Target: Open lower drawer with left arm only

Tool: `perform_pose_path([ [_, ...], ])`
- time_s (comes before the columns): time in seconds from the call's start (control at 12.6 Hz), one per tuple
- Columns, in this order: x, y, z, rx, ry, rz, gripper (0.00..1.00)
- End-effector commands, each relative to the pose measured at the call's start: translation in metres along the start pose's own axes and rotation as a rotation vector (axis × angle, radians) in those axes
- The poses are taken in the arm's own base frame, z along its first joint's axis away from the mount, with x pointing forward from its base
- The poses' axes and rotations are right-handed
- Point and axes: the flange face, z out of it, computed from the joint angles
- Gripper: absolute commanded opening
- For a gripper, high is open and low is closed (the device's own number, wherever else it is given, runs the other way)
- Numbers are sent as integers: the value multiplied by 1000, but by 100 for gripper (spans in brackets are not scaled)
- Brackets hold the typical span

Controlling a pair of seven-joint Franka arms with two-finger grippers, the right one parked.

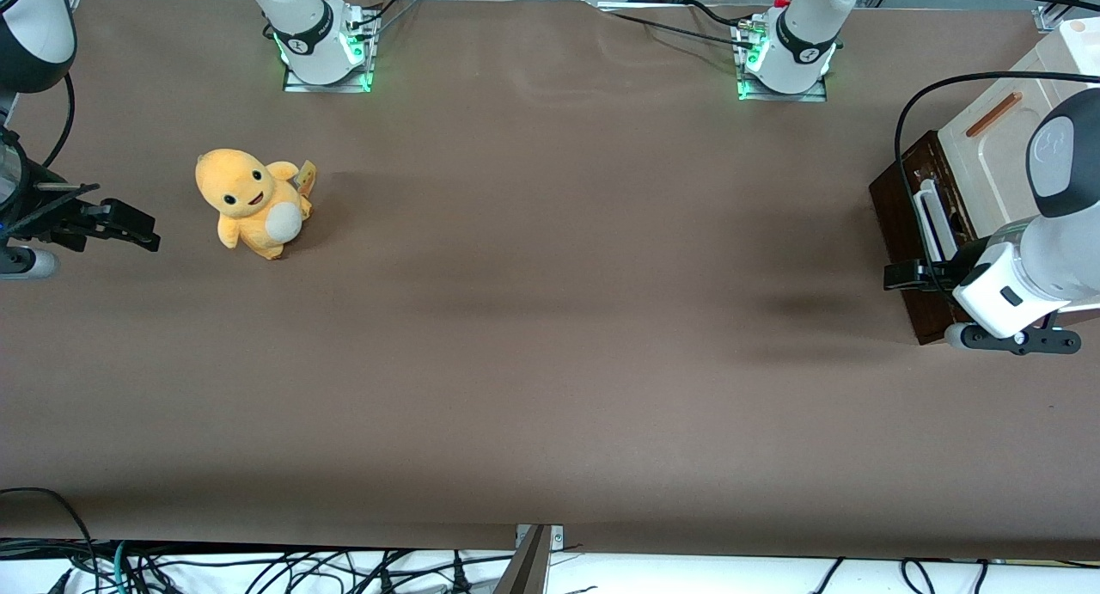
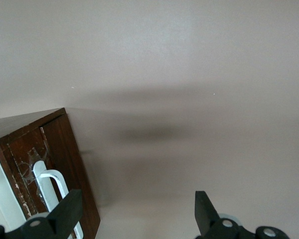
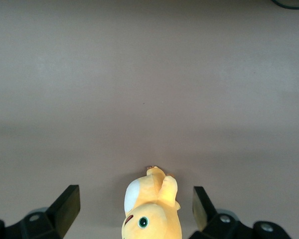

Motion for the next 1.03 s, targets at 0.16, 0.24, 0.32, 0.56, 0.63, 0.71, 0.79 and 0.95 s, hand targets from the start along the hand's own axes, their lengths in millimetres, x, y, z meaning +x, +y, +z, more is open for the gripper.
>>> perform_pose_path([
  [0.16, -6, 3, -8, 27, 8, -2, 100],
  [0.24, -6, 3, -8, 25, 7, -2, 100],
  [0.32, -6, 4, -8, 27, 7, -1, 100],
  [0.56, -6, 5, -8, 21, 8, -1, 100],
  [0.63, -6, 5, -8, 16, 8, -2, 100],
  [0.71, -6, 5, -9, 16, 10, -2, 100],
  [0.79, -6, 5, -10, 15, 11, -2, 100],
  [0.95, -6, 5, -10, 11, 11, -3, 100],
])
